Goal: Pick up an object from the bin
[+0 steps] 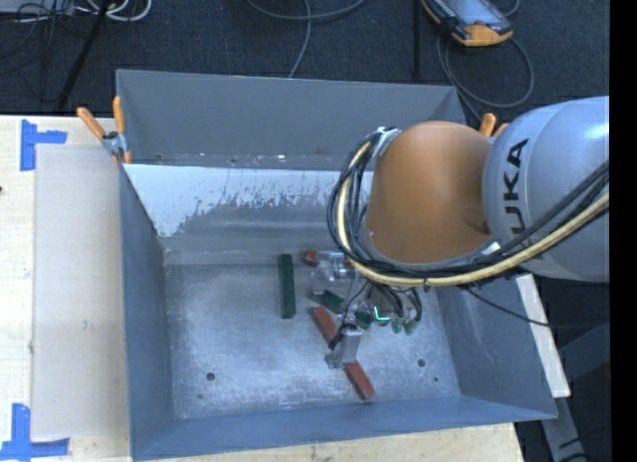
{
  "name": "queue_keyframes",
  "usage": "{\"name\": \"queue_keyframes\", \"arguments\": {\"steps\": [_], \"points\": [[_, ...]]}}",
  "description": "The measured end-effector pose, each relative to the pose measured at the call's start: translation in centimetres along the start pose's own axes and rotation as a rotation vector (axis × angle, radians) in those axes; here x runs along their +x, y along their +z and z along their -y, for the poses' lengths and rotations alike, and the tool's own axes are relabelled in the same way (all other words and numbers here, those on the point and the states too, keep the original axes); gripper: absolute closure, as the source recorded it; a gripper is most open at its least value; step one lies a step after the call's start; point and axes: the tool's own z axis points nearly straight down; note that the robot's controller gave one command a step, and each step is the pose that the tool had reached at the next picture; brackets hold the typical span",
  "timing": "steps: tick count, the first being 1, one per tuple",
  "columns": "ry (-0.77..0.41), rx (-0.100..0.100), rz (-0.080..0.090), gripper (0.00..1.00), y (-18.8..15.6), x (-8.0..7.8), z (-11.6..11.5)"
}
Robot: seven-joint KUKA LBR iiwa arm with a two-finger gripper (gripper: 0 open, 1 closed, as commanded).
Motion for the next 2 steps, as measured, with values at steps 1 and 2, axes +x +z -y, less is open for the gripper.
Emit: {"name": "queue_keyframes", "arguments": {"steps": [1,2], "points": [[-0.259,0.000,0.009,0.00,13.7,-10.9,2.3],[-0.223,0.002,0.018,0.00,4.2,-10.5,8.4]]}}
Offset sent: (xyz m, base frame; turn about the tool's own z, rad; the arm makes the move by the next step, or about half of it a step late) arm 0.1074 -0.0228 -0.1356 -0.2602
